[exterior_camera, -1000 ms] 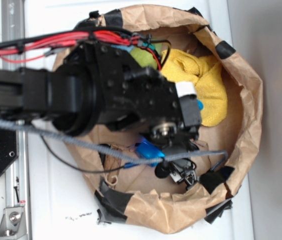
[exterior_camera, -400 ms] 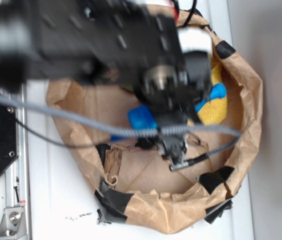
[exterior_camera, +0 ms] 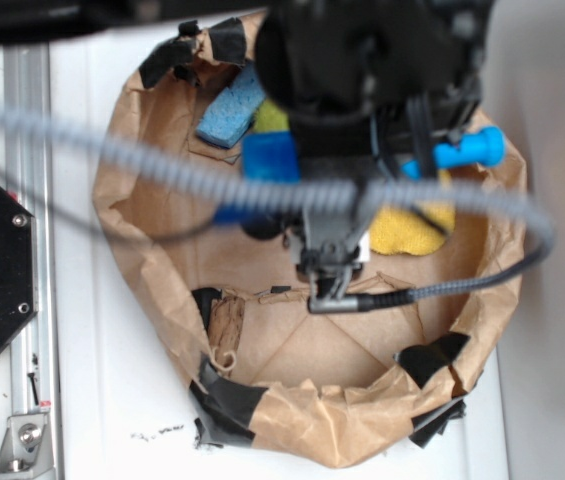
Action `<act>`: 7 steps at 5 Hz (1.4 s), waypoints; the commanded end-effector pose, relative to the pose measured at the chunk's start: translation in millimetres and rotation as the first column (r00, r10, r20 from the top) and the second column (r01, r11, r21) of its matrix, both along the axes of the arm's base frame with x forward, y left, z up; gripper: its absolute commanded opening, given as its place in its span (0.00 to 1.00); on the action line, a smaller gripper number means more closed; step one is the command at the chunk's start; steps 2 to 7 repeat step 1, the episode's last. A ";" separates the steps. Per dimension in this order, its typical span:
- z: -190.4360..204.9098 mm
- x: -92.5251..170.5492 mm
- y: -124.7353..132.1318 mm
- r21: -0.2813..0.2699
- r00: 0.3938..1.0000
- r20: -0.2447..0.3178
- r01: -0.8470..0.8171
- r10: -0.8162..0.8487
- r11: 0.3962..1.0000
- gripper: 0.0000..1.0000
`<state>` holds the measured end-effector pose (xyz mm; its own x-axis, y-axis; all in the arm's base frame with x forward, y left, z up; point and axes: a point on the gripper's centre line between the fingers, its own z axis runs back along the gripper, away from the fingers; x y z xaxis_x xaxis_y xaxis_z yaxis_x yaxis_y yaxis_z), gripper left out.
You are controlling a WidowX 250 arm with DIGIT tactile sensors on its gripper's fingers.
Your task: Grab the blue bottle.
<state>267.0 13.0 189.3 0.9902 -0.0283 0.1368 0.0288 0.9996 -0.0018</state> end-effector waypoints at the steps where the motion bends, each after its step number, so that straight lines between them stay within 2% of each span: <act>1: 4.8 2.9 -23.6 0.057 0.997 0.064 0.027 -0.031 0.998 0.00; 7: 4.8 2.9 -23.6 0.057 0.997 0.064 0.027 -0.031 0.998 0.00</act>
